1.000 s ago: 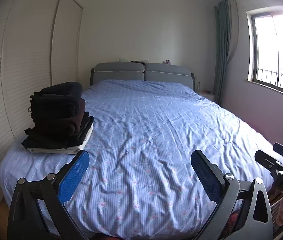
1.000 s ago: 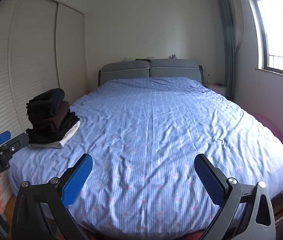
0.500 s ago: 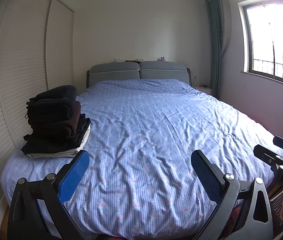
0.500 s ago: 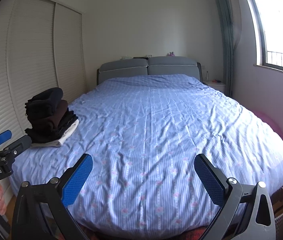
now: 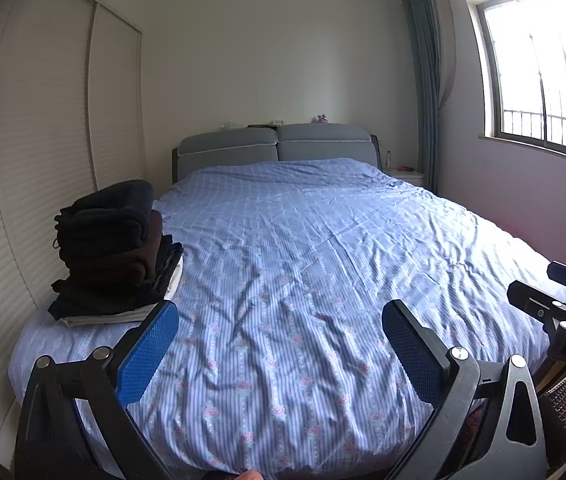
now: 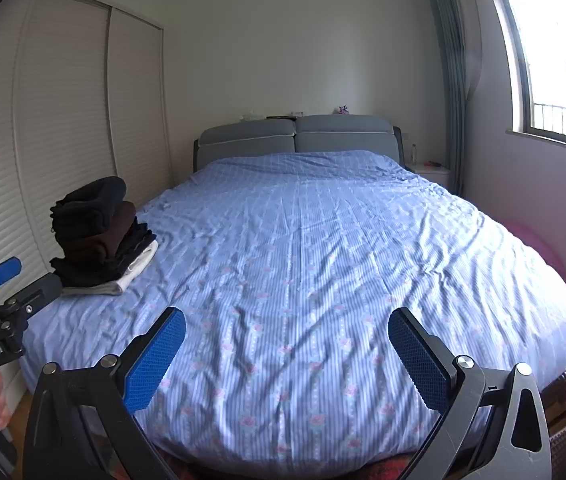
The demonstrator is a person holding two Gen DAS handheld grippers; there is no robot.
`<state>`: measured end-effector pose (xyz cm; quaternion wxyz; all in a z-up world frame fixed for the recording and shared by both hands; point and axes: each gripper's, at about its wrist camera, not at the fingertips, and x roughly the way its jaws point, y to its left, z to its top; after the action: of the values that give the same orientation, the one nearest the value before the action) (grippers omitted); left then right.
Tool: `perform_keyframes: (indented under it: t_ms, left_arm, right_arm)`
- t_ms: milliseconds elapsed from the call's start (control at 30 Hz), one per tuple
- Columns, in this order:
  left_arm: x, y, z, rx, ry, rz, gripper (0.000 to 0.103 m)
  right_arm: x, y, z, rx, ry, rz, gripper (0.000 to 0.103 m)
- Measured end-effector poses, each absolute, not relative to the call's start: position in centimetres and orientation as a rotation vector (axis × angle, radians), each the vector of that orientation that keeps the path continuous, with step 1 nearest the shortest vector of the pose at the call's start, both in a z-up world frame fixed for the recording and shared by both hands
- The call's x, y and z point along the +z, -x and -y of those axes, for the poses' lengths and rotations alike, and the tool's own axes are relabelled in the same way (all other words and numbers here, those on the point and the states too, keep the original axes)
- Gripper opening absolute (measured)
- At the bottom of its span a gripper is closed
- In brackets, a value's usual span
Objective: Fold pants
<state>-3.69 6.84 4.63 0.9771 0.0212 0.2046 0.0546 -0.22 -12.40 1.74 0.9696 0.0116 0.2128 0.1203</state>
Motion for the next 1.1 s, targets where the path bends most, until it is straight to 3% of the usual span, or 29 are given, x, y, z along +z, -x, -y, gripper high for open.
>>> perform_keyframes:
  t_ms: [1100]
  left_arm:
    - [5.10, 4.29, -6.25, 0.083, -0.043, -0.376, 0.103]
  right_arm:
    - [1.74, 0.60, 12.39, 0.249, -0.036, -0.427, 0.103]
